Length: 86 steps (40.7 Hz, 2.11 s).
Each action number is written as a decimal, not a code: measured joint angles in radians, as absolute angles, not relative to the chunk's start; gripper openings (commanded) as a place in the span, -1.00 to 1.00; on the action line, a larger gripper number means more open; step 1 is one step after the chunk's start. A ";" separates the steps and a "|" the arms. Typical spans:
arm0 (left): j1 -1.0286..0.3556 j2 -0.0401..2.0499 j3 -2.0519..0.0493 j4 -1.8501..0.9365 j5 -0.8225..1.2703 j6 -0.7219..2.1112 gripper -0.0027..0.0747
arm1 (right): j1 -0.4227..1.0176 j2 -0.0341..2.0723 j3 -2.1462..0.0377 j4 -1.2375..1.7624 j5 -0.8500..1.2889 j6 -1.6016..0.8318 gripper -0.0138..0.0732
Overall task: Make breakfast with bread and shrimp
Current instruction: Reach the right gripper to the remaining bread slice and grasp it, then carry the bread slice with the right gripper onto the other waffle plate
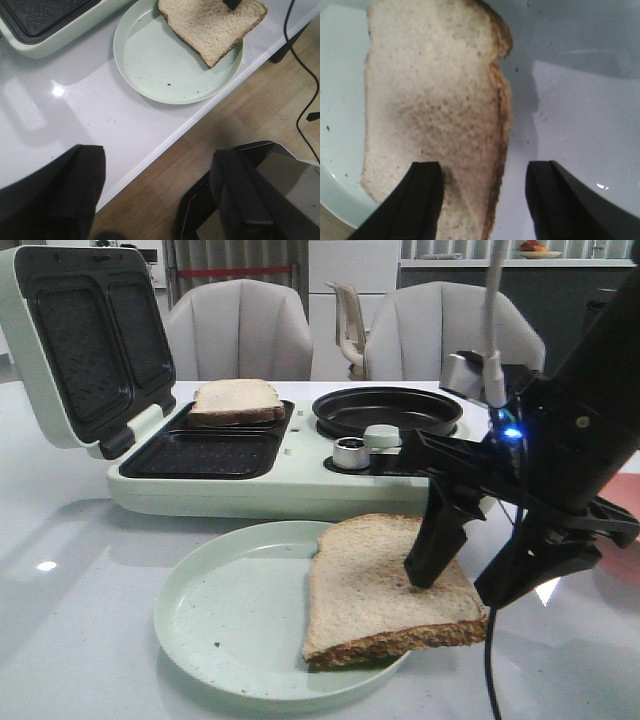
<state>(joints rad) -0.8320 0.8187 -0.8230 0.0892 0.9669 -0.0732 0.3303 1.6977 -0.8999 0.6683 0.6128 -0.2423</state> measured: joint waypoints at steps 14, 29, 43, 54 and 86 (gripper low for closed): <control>-0.832 0.819 -0.823 0.089 0.967 -0.073 0.36 | 0.330 1.751 -0.954 0.677 0.639 -0.244 -0.38; -0.832 0.819 -0.823 0.089 0.965 -0.073 0.36 | 0.330 1.646 -0.958 0.655 0.696 -0.246 -0.60; -0.832 0.819 -0.823 0.087 0.965 -0.073 0.36 | 0.368 1.490 -1.072 0.689 0.680 -0.246 -0.60; -0.832 0.819 -0.823 0.087 0.965 -0.073 0.36 | 0.473 1.677 -1.249 0.759 0.460 -0.246 -0.60; -0.832 0.819 -0.823 0.087 0.965 -0.073 0.36 | 0.505 2.143 -1.667 0.882 0.396 -0.248 0.38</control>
<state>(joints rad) -0.8320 0.8187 -0.8230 0.0870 0.9654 -0.0732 0.5049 2.1433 -1.6668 0.8816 0.3960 -0.2485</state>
